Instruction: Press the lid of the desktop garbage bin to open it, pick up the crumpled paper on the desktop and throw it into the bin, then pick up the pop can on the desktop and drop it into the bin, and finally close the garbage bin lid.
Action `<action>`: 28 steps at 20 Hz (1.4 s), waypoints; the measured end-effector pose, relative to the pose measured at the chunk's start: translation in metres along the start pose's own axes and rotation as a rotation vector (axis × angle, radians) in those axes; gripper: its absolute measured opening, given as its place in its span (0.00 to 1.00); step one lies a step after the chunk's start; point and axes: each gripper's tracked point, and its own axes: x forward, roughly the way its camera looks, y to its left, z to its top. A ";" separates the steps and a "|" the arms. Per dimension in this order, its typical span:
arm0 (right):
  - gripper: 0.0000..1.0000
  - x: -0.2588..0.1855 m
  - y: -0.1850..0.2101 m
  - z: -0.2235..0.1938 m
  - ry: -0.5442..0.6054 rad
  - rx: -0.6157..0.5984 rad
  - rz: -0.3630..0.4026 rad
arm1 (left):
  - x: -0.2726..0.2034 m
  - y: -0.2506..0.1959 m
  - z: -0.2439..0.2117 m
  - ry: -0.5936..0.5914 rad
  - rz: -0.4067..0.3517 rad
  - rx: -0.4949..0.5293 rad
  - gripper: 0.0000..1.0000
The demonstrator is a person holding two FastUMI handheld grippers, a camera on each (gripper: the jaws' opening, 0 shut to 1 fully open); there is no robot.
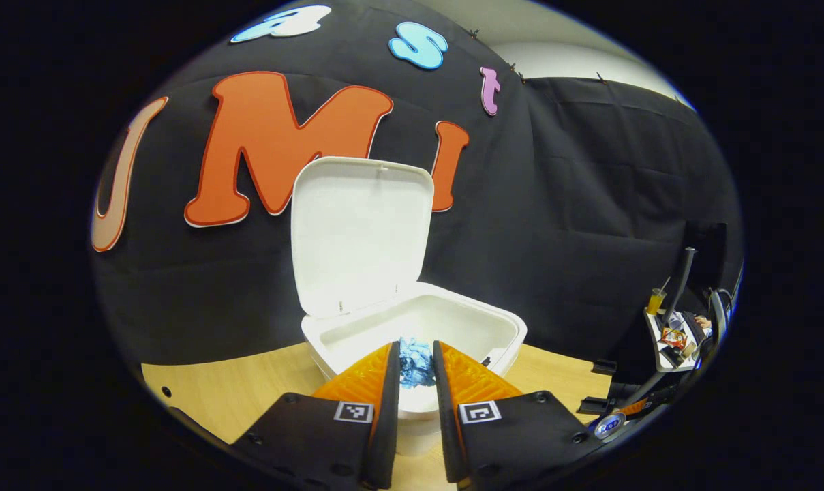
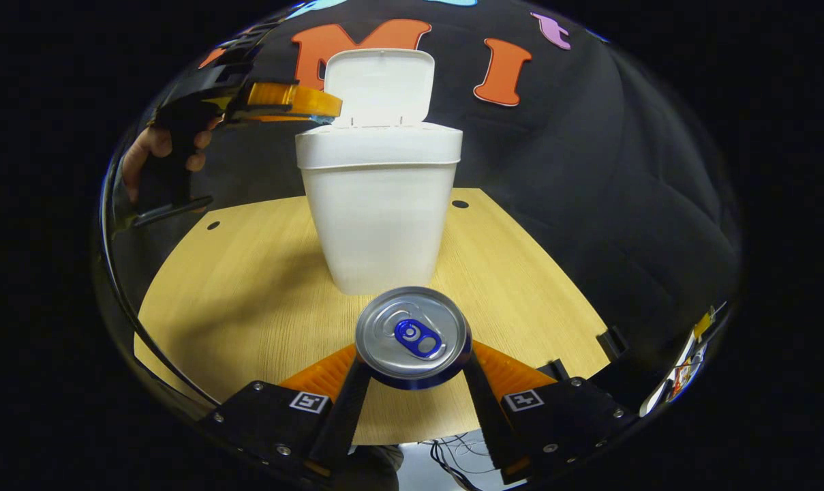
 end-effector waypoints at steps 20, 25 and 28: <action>0.78 -0.032 -0.003 0.148 -0.262 -0.093 0.071 | -0.071 0.057 -0.022 -0.024 0.195 0.021 0.93; 0.78 -0.036 0.004 0.179 -0.323 -0.136 0.100 | -0.099 0.079 -0.041 0.002 0.266 0.032 0.93; 0.78 -0.035 0.011 0.199 -0.357 -0.160 0.126 | -0.121 0.096 -0.057 0.027 0.317 0.051 0.93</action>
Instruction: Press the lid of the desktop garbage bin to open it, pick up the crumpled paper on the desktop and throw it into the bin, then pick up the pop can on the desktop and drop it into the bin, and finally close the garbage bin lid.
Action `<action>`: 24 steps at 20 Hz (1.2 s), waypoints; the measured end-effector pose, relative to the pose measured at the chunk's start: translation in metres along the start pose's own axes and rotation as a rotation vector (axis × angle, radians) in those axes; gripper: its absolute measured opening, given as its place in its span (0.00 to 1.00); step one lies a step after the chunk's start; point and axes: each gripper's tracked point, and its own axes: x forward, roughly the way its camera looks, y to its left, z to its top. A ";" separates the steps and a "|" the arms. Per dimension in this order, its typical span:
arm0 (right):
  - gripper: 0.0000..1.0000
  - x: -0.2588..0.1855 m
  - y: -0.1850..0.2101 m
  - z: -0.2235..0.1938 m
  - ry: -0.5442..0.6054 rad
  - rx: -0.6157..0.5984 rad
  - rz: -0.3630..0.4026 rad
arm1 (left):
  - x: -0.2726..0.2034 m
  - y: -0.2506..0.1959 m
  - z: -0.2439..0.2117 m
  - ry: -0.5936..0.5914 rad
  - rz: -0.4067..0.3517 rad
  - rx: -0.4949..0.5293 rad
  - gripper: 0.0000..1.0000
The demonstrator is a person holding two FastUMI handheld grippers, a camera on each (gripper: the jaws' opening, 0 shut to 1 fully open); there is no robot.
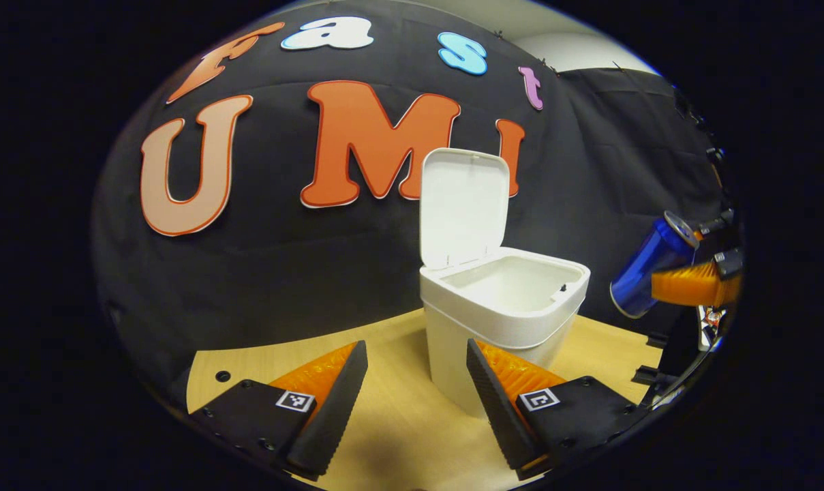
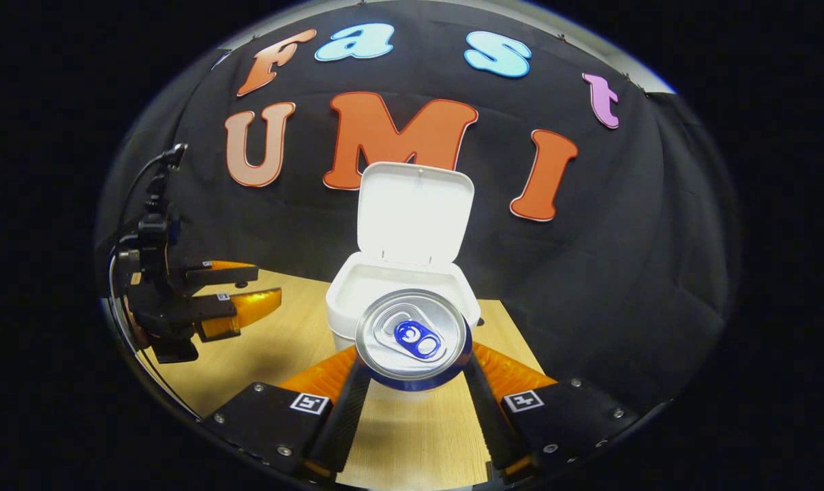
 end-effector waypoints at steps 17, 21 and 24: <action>0.78 0.086 0.018 0.052 -0.061 -0.111 0.116 | -0.094 0.083 -0.044 0.064 0.307 0.028 0.98; 0.78 0.105 0.021 0.043 -0.033 -0.117 0.152 | -0.115 0.100 -0.054 0.088 0.393 0.005 0.98; 0.78 0.119 0.025 0.036 -0.004 -0.105 0.180 | -0.130 0.104 -0.056 0.095 0.452 -0.014 0.98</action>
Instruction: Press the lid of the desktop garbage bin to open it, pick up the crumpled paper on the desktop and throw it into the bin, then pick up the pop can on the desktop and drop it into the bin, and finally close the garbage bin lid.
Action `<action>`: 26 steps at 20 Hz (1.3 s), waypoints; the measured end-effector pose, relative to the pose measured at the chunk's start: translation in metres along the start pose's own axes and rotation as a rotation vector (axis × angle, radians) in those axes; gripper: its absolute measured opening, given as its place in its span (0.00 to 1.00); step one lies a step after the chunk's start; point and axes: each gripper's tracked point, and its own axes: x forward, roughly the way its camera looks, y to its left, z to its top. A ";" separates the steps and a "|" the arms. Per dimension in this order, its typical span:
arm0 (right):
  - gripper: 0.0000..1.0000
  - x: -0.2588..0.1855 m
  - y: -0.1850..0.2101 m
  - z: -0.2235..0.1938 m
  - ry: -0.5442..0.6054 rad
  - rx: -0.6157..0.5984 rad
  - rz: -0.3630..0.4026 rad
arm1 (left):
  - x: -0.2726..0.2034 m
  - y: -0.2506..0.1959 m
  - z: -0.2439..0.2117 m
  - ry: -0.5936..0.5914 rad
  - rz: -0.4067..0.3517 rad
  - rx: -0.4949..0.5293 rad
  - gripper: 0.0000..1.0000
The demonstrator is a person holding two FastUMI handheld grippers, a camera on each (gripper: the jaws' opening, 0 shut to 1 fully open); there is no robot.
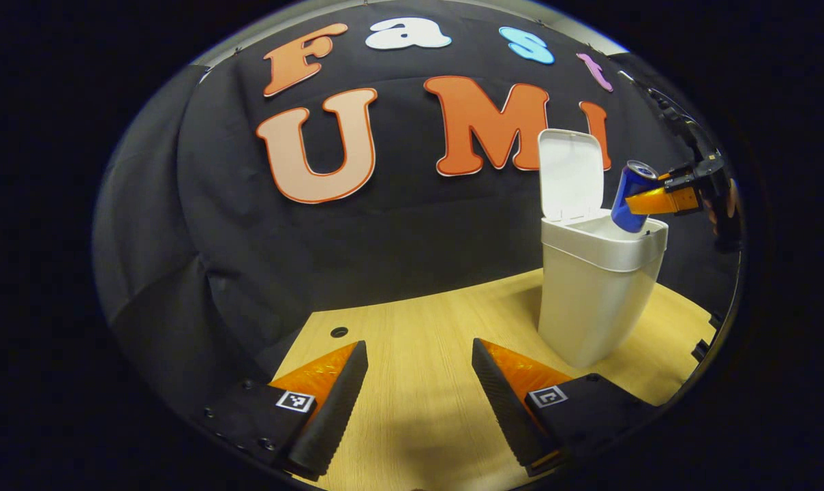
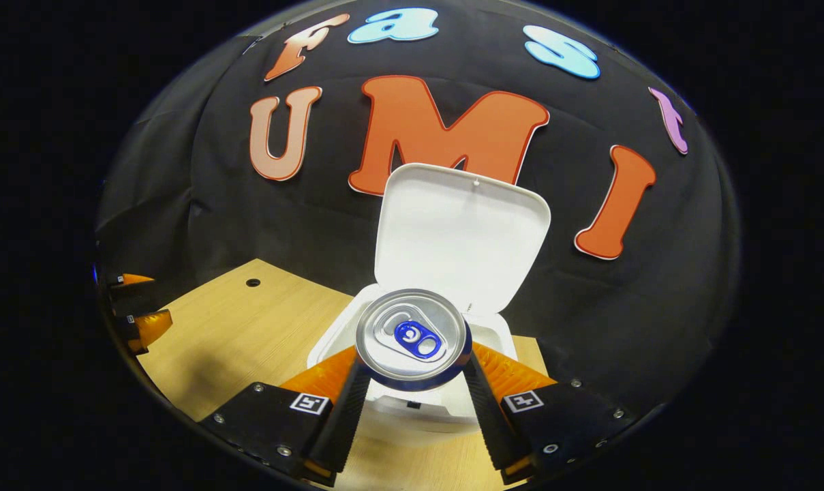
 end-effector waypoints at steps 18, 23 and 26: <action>0.82 0.049 -0.006 -0.047 0.178 0.102 0.071 | -0.052 0.002 -0.027 0.075 0.181 -0.064 0.98; 0.82 0.045 -0.011 -0.038 0.171 0.091 0.048 | -0.033 0.003 -0.023 0.068 0.162 -0.073 0.98; 0.82 0.043 -0.021 -0.021 0.145 0.100 0.028 | -0.029 0.002 -0.020 0.052 0.139 -0.065 0.98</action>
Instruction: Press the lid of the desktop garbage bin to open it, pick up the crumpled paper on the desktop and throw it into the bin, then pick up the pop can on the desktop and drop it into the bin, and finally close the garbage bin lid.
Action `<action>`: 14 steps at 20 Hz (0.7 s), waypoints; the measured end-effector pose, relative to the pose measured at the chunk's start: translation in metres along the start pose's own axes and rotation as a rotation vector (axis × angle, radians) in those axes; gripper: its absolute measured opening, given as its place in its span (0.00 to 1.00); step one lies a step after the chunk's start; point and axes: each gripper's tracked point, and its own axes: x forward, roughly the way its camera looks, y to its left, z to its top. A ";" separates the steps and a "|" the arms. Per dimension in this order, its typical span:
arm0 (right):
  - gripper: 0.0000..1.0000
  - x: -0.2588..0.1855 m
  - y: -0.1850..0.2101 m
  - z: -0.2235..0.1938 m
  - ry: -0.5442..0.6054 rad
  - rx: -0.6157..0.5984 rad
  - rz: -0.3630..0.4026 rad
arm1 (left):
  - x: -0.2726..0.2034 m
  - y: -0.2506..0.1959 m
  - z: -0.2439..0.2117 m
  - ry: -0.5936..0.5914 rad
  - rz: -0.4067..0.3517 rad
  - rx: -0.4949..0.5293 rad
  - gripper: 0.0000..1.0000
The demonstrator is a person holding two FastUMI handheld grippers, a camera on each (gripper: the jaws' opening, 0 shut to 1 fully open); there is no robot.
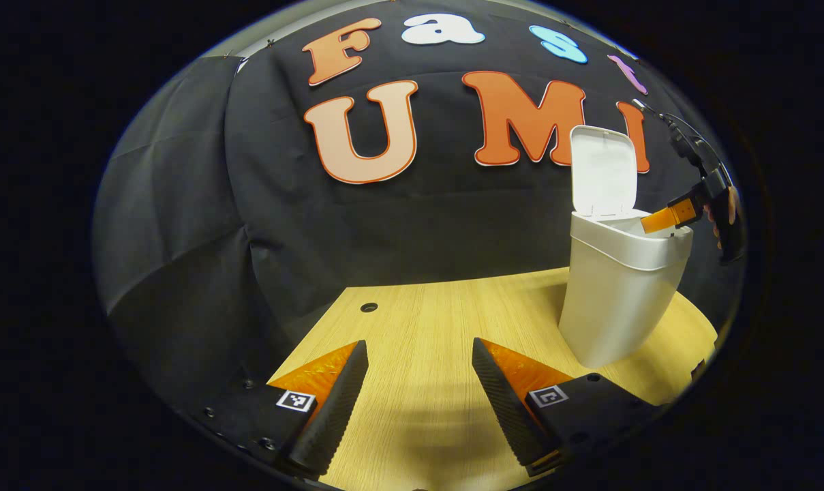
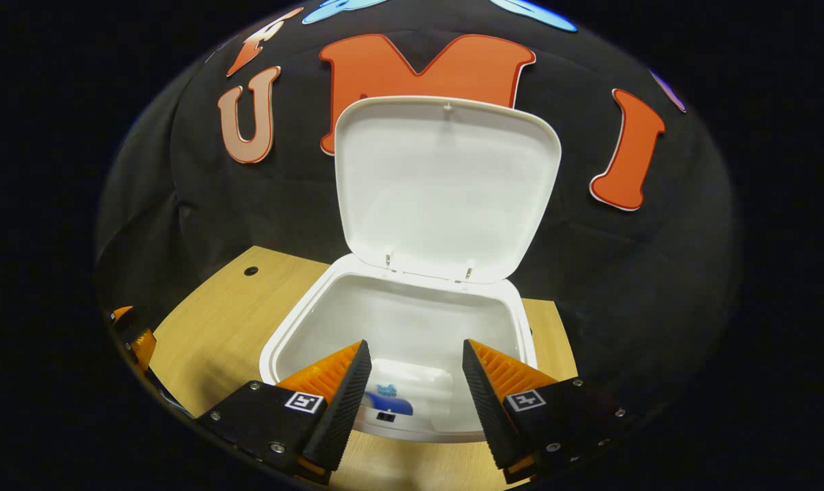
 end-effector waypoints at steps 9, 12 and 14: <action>0.82 -0.013 -0.011 0.078 -0.086 0.030 -0.016 | 0.022 0.004 0.005 0.005 -0.035 0.018 0.98; 0.79 -0.013 -0.015 0.103 -0.103 0.068 -0.011 | 0.025 0.007 0.002 0.014 -0.038 0.007 0.98; 0.82 -0.017 -0.019 0.120 -0.129 0.092 -0.011 | 0.026 0.008 0.001 0.017 -0.041 0.002 0.98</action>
